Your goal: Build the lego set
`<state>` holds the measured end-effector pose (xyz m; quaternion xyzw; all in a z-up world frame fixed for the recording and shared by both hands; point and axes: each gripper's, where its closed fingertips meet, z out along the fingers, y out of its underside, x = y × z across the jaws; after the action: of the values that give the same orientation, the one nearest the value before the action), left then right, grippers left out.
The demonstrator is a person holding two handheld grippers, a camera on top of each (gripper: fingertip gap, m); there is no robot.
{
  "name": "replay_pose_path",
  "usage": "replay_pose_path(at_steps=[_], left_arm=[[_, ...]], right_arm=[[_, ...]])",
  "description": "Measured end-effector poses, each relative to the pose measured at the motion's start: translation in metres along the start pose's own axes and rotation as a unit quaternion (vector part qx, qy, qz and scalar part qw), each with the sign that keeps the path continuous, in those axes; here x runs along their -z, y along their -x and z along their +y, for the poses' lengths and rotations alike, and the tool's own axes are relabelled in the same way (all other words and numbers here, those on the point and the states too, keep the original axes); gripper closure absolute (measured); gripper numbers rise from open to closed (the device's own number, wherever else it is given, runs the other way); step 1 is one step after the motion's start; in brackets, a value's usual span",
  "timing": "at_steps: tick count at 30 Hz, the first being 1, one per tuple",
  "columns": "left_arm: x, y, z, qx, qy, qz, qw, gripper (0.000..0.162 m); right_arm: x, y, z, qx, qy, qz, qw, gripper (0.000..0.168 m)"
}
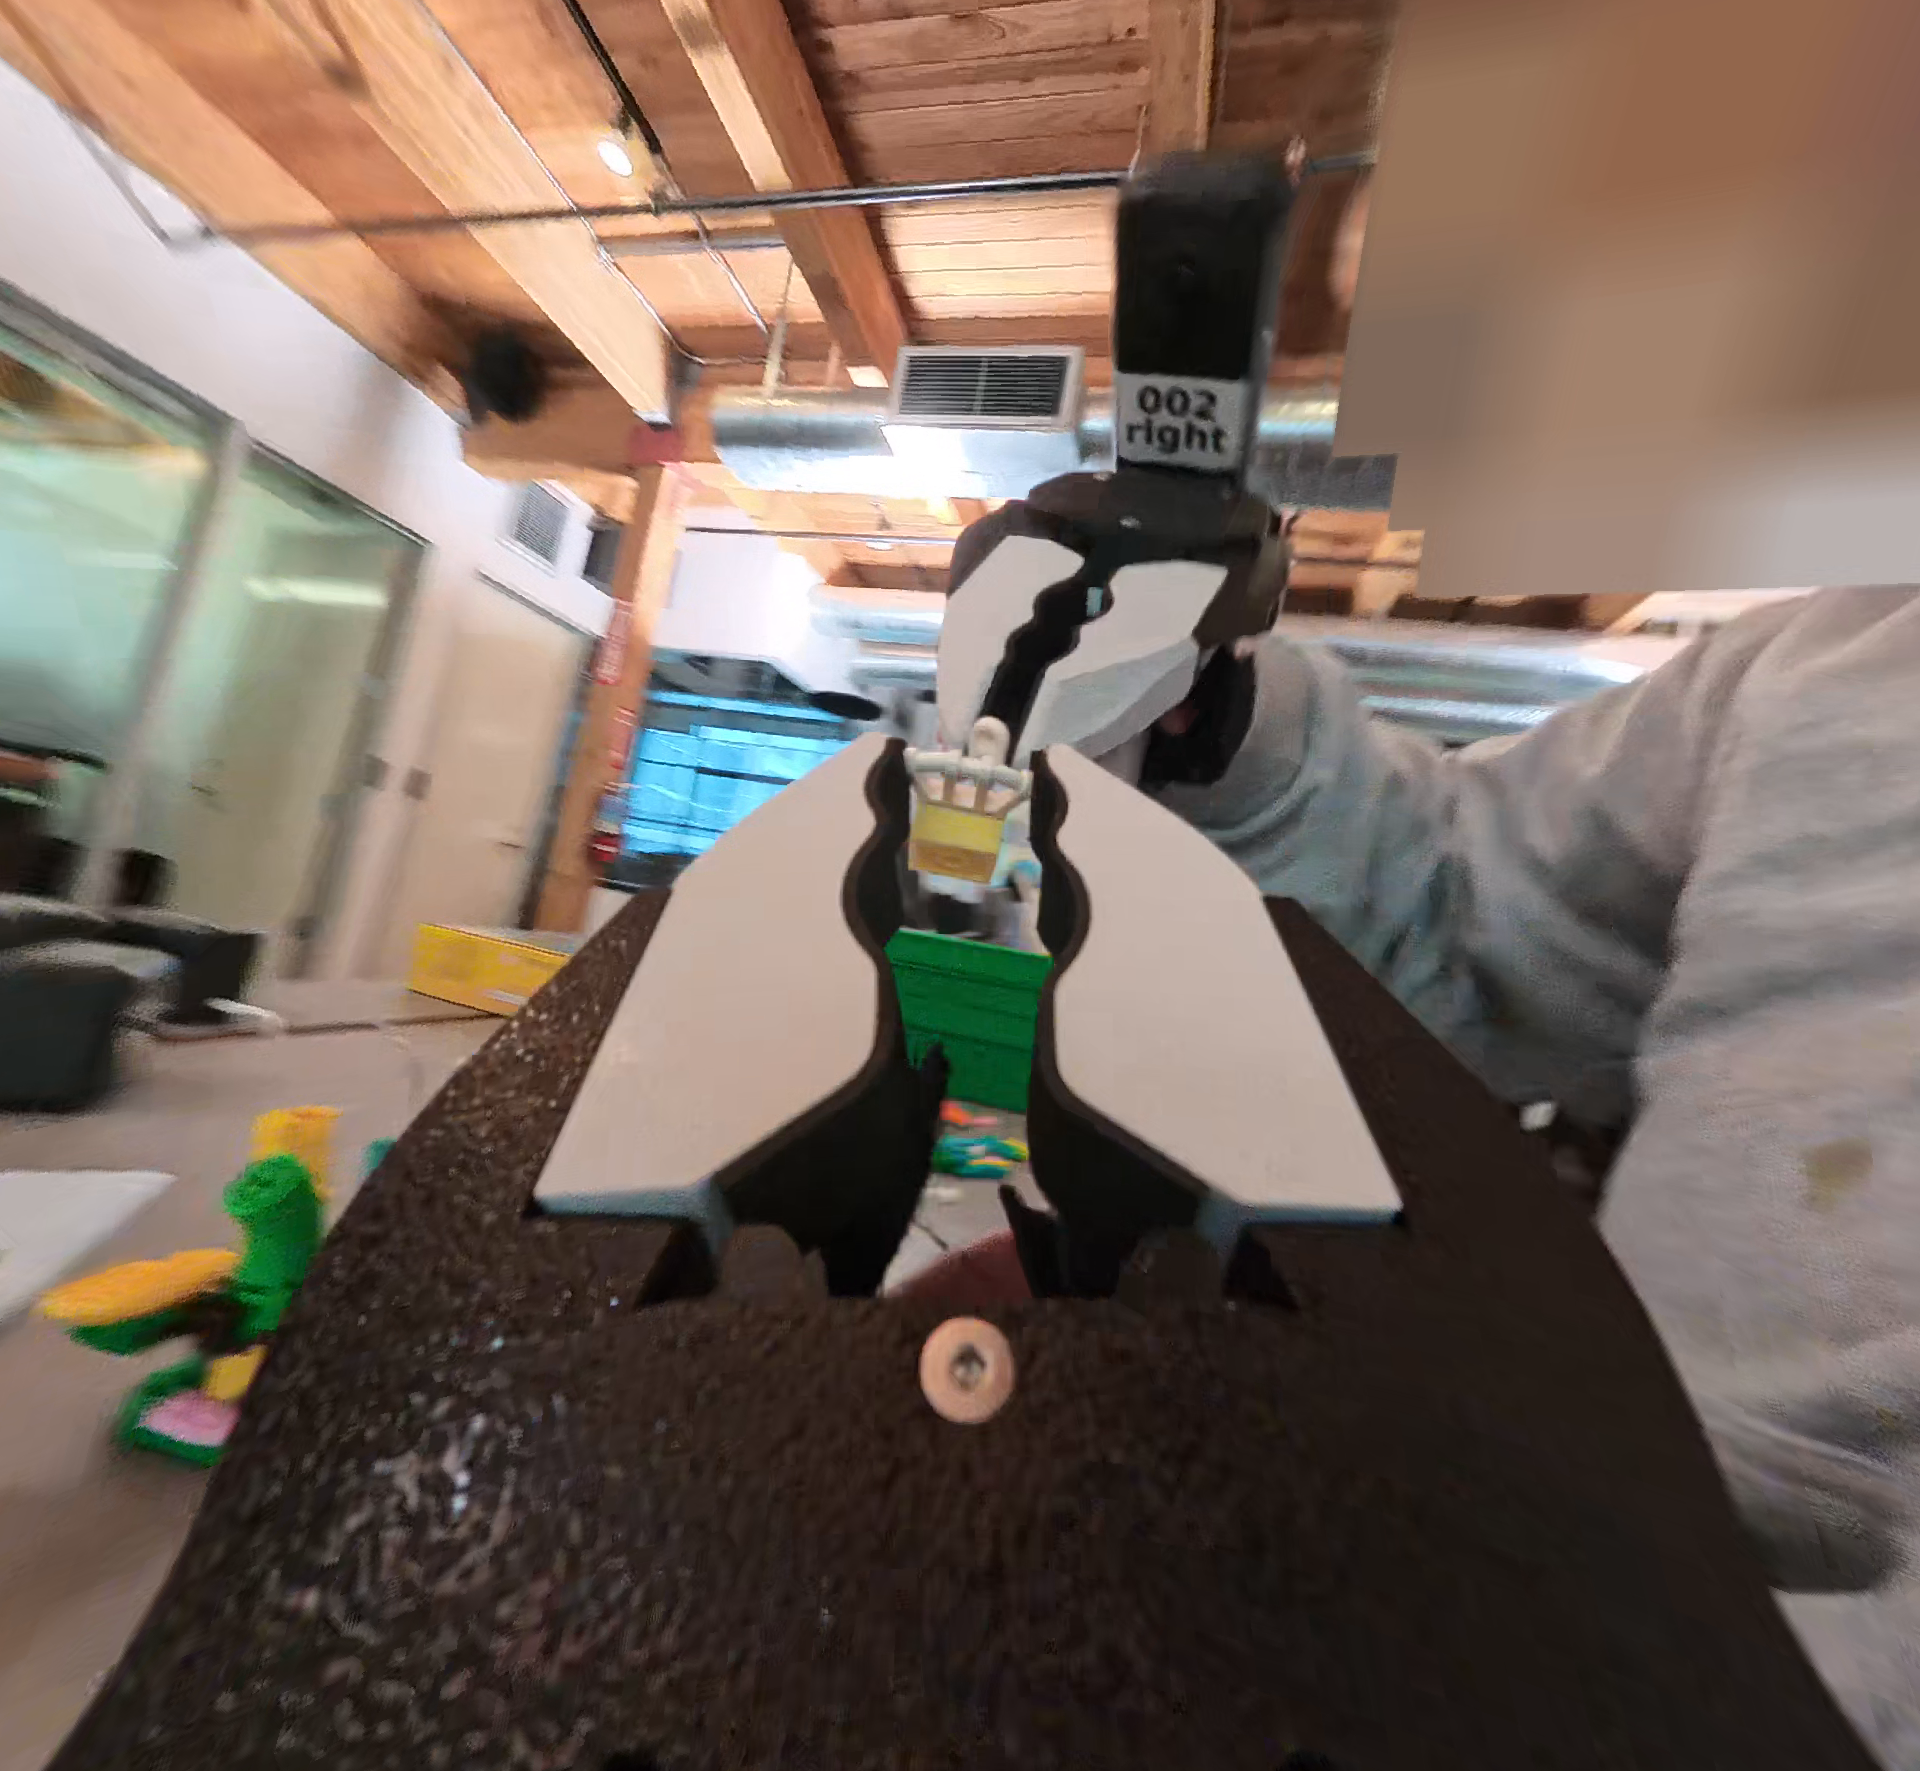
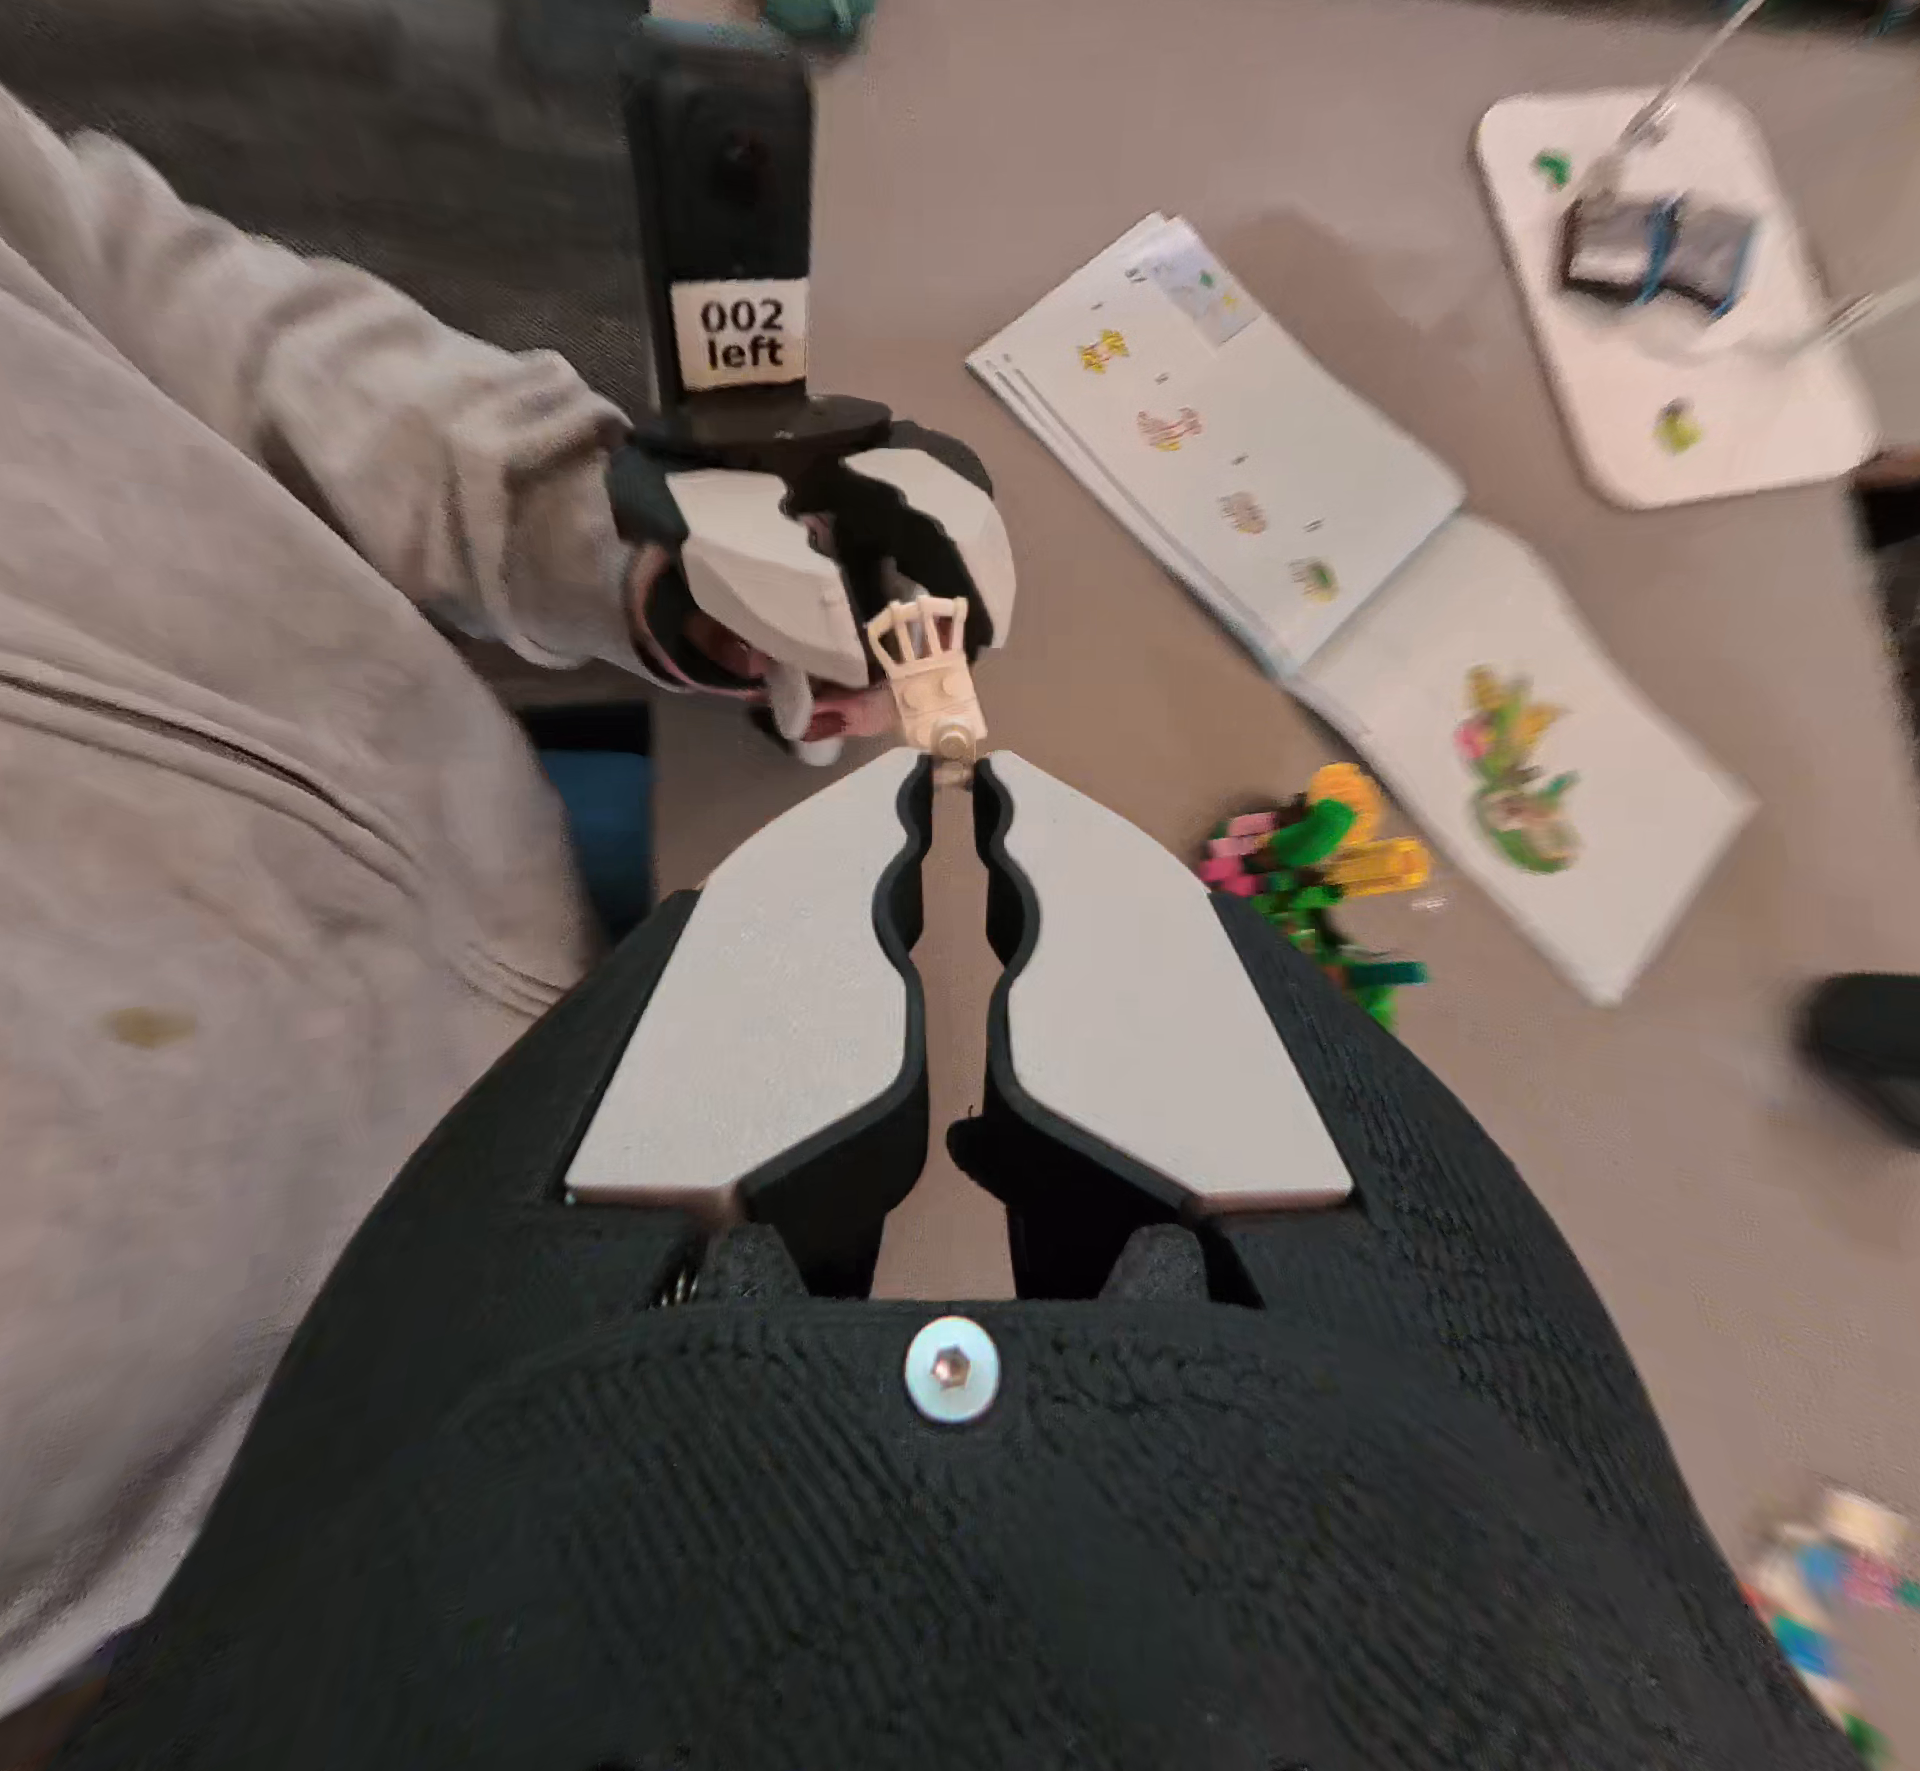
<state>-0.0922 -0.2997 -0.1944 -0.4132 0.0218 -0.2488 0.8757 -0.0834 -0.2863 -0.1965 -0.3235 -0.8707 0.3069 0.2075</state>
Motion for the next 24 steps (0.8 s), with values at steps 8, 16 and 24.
replay_pose_path(at_steps=[8, 16, 24], left_arm=[[-0.006, -0.007, 0.006, -0.266, 0.047, -0.080, 0.960, 0.140], [-0.009, -0.012, 0.002, -0.393, 0.060, -0.131, 0.908, 0.140], [-0.007, -0.009, -0.001, -0.393, 0.057, -0.148, 0.906, 0.140]], right_arm=[[-0.006, 0.009, 0.006, -0.155, 0.032, -0.089, 0.983, 0.162], [-0.007, 0.009, 0.000, -0.169, 0.050, -0.116, 0.977, 0.162], [-0.013, 0.007, -0.005, -0.170, 0.083, -0.124, 0.974, 0.162]])
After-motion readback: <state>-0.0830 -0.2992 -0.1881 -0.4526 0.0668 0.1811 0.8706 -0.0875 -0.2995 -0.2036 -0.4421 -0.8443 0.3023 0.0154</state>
